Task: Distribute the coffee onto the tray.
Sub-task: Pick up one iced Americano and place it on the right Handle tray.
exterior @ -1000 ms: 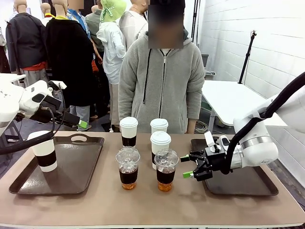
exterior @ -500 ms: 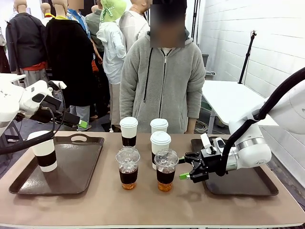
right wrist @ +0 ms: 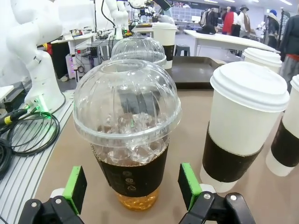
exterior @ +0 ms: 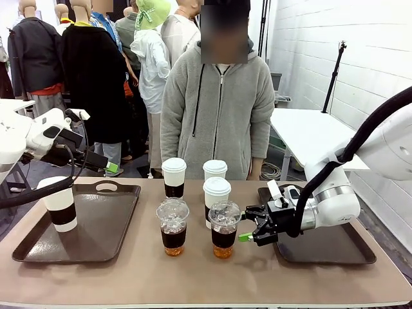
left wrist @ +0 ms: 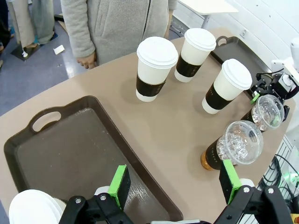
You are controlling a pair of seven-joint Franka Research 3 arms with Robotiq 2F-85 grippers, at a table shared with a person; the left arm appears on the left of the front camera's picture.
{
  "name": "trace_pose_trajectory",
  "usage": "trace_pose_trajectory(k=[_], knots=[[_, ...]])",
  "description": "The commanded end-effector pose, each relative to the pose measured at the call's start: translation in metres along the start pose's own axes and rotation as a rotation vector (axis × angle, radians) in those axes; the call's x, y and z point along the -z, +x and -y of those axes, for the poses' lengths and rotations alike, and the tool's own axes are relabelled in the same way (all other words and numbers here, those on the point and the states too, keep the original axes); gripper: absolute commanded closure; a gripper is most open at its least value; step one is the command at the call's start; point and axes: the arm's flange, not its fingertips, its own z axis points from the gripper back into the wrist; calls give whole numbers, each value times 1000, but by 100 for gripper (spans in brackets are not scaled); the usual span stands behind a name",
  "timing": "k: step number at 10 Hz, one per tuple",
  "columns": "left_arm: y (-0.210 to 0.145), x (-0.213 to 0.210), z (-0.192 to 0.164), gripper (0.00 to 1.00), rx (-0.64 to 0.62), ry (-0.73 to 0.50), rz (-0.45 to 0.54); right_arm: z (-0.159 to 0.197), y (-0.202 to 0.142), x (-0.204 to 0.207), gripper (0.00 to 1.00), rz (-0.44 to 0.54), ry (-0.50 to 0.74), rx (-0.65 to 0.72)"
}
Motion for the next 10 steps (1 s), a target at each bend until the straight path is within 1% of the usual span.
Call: trace_pose_trajectory(k=[1,10], knots=[[-1,4,-5,0,19,-17,10,5,-2,10,0,24,20,-20],[-1,4,-5,0,19,-17,10,10,-6,37,0,22,116,12]])
